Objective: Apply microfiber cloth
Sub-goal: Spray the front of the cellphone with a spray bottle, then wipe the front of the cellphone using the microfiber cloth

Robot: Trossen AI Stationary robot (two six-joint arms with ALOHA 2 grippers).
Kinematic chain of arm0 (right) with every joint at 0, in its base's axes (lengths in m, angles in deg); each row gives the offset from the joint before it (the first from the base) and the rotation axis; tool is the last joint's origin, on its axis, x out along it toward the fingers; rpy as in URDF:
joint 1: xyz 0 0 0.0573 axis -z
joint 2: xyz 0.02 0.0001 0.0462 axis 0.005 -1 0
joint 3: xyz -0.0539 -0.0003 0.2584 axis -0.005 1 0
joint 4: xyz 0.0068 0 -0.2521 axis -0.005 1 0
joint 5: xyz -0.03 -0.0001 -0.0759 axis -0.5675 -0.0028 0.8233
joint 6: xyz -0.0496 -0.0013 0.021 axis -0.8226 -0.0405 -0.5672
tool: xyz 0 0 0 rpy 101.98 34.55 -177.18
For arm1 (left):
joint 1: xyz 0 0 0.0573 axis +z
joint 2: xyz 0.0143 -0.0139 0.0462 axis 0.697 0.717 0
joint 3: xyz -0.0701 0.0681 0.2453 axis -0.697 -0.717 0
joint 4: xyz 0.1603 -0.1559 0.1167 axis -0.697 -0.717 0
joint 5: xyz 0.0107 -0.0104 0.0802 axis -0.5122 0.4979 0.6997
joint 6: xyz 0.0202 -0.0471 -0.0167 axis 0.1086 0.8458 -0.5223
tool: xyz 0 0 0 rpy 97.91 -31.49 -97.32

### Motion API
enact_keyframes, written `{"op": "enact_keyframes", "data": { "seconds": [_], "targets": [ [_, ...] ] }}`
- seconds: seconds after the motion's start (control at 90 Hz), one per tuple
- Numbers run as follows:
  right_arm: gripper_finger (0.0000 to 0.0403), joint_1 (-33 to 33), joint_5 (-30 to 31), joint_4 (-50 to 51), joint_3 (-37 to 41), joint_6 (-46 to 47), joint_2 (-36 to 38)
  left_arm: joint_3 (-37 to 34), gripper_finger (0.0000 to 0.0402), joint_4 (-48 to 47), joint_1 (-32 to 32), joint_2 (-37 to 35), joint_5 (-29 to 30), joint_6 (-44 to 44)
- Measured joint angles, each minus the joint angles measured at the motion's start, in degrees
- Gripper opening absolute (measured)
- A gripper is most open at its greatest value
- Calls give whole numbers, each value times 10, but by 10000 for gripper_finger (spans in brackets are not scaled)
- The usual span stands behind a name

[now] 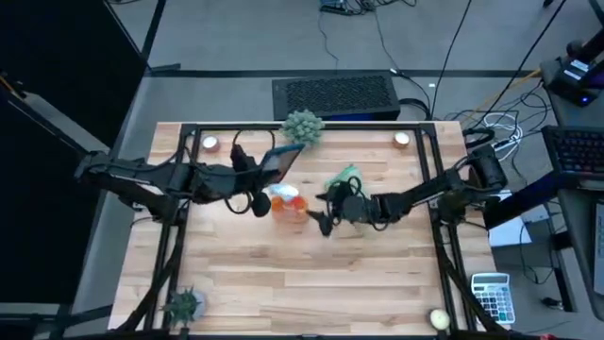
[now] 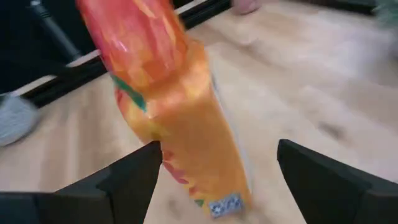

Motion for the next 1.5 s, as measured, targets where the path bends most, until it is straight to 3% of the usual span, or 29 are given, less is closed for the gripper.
{"op": "enact_keyframes", "data": {
  "seconds": [0.144,0.322,0.422,0.578,0.711,0.822,1.1,1.5],
  "targets": [
    [306,12,-6,8,0,-43,27,0,15,4,-10,-15,65,-39],
    [306,-5,-19,84,0,-82,133,22,15,77,-44,-44,113,-122],
    [306,-17,-46,162,-1,-74,205,26,15,122,-65,-60,27,-111],
    [306,-54,-95,296,-1,-31,291,6,15,120,-99,-35,-140,18],
    [306,-82,-113,397,-1,4,323,-15,15,121,-132,50,-179,100],
    [306,-91,-99,449,-1,31,322,-17,15,159,-150,134,-186,143],
    [306,-72,24,519,-1,28,256,-17,15,267,-148,315,-204,193],
    [306,-13,26,560,-1,45,132,-16,15,412,-120,461,-204,353]
  ]
}}
